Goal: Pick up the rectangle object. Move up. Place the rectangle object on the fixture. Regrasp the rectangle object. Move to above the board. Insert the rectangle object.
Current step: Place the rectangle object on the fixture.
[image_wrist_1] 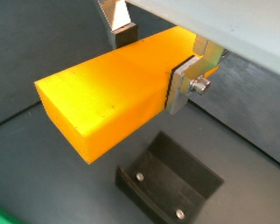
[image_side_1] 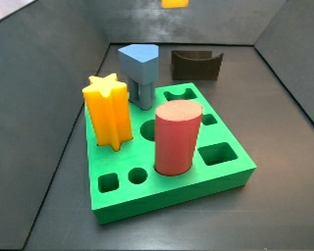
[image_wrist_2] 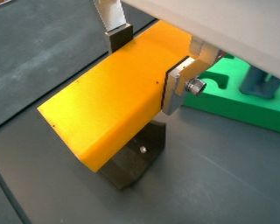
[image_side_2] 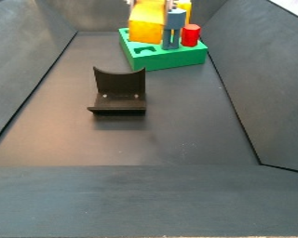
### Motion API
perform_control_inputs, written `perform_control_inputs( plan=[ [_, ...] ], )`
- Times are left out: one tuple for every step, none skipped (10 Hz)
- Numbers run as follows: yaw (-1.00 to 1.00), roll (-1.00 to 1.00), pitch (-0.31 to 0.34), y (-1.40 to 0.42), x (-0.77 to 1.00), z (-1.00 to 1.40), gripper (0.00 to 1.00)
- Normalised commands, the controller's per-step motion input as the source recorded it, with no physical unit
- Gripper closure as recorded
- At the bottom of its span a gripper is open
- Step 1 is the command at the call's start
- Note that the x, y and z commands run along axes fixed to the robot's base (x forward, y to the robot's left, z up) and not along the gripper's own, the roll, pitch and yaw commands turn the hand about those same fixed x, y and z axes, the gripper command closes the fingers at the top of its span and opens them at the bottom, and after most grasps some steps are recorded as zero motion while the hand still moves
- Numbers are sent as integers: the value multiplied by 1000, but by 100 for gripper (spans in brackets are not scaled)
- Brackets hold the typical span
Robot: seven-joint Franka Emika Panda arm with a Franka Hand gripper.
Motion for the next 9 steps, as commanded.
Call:
perform_control_inputs(
  plan=[
    [76,-1000,78,-100,1000,-183,100],
    [69,-1000,84,-50,924,-179,100],
    [43,-1000,87,18,789,-90,100],
    [36,-1000,100,19,659,-39,100],
    [28,-1000,118,23,528,-13,100],
    [13,-1000,133,33,378,-10,100],
    [-1,-1000,141,36,275,-12,100],
    [-16,-1000,151,36,167,-8,100],
    [-35,-1000,157,39,73,-1,100]
  ],
)
